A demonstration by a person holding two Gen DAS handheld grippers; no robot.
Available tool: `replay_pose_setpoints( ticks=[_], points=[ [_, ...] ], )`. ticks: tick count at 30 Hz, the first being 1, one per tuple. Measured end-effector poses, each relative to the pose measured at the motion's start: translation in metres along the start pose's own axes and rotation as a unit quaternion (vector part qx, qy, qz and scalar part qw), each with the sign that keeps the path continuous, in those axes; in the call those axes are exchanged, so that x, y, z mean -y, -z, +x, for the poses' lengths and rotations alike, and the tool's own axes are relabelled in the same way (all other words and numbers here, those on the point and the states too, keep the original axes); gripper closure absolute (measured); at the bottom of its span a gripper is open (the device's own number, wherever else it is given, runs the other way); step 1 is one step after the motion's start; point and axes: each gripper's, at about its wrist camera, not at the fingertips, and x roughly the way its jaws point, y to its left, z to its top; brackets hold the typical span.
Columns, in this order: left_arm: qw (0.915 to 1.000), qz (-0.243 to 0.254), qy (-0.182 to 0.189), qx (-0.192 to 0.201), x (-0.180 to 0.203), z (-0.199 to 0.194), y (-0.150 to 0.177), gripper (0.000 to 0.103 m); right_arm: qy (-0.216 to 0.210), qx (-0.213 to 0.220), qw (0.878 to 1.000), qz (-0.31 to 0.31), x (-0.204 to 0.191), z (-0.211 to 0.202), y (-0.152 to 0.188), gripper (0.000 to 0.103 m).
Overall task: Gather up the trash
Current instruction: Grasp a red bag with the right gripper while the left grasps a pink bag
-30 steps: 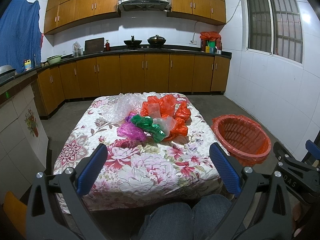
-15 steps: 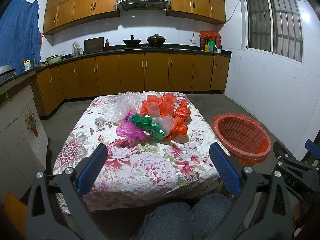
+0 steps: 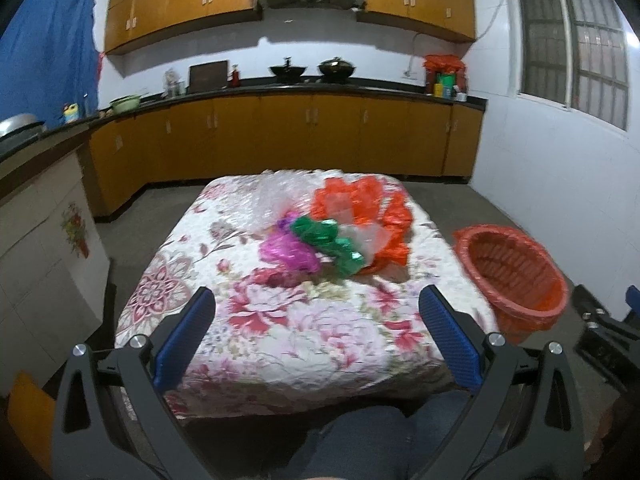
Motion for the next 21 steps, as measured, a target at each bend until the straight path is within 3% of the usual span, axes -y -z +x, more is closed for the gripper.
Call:
replay_pose_setpoints(
  ticks=[7, 16, 21],
  points=[
    [0.9981, -0.029, -0.037, -0.04, -0.035, 0.037, 0.004, 0.004, -0.048, -0.022, 0.999, 0.001, -0.017, 0.026, -0.005, 0.002],
    [0.9956, -0.041, -0.05, -0.068, -0.056, 0.086, 0.004, 0.004, -0.092, -0.01, 0.995, -0.034, -0.063, 0.063, -0.026, 0.002],
    [0.9965, -0.042, -0.048, -0.053, -0.063, 0.109, -0.008, 0.004, -0.141, -0.023, 0.989, -0.047, -0.097, 0.093, -0.038, 0.021]
  ],
)
